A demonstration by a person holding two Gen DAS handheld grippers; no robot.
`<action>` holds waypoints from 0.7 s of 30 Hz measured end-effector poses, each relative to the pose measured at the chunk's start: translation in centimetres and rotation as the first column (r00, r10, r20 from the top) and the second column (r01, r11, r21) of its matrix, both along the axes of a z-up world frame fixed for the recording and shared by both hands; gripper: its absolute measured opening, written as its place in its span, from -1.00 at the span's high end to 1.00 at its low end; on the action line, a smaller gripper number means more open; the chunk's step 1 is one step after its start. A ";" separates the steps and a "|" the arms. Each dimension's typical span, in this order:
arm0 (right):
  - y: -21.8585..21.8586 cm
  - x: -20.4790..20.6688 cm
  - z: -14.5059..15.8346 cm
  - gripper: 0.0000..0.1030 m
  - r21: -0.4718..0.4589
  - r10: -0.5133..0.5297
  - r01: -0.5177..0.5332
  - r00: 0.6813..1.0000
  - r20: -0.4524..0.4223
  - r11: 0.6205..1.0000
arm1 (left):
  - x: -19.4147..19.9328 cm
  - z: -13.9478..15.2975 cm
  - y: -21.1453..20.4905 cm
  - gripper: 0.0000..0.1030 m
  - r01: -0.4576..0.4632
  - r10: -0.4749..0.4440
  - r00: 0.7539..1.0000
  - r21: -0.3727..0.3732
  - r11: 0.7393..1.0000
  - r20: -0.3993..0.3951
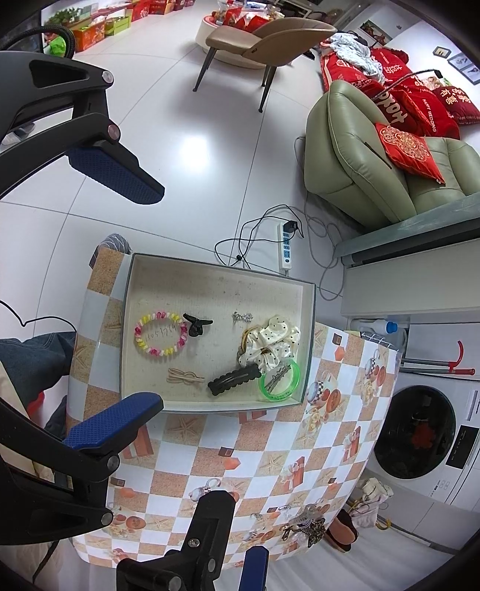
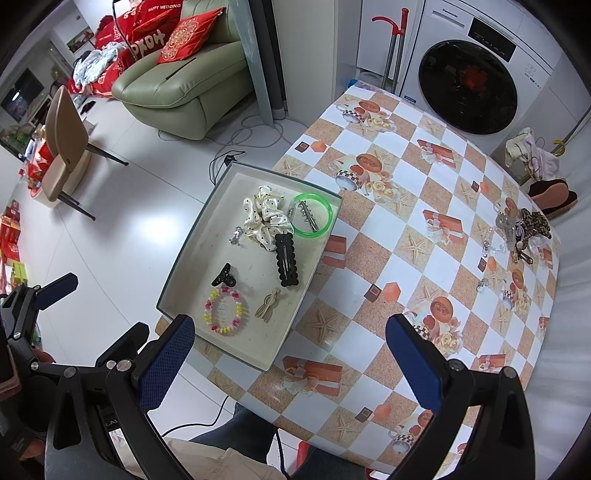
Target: Organize jewelry
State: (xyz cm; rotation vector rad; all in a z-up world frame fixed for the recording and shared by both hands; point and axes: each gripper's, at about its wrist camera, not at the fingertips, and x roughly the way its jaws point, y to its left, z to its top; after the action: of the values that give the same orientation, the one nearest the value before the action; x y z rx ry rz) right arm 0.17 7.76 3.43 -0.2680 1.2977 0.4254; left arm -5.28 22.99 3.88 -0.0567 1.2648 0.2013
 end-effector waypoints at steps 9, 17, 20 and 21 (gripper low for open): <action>0.1 0.0 0.0 -0.99 0.000 -0.001 0.001 1.000 0.000 1.000 | -0.1 0.0 -0.1 -1.00 0.000 0.000 1.000 0.001 1.000 0.001; 0.1 0.0 0.0 -0.99 -0.001 0.000 0.000 1.000 -0.001 1.000 | -0.1 0.0 -0.1 -1.00 -0.001 0.001 1.000 0.002 1.000 0.001; 0.1 -0.1 0.0 -0.99 0.000 0.000 0.000 1.000 -0.001 1.000 | -0.1 0.0 -0.1 -1.00 -0.001 0.001 1.000 0.001 1.000 0.001; 0.1 -0.1 0.0 -0.99 0.000 0.000 0.000 1.000 -0.001 1.000 | -0.1 0.0 -0.1 -1.00 -0.001 0.001 1.000 0.001 1.000 0.001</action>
State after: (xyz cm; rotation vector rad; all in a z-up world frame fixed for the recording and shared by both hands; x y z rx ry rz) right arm 0.11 7.84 3.46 -0.2681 1.2988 0.4254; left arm -5.34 22.85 3.90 -0.0571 1.2633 0.2025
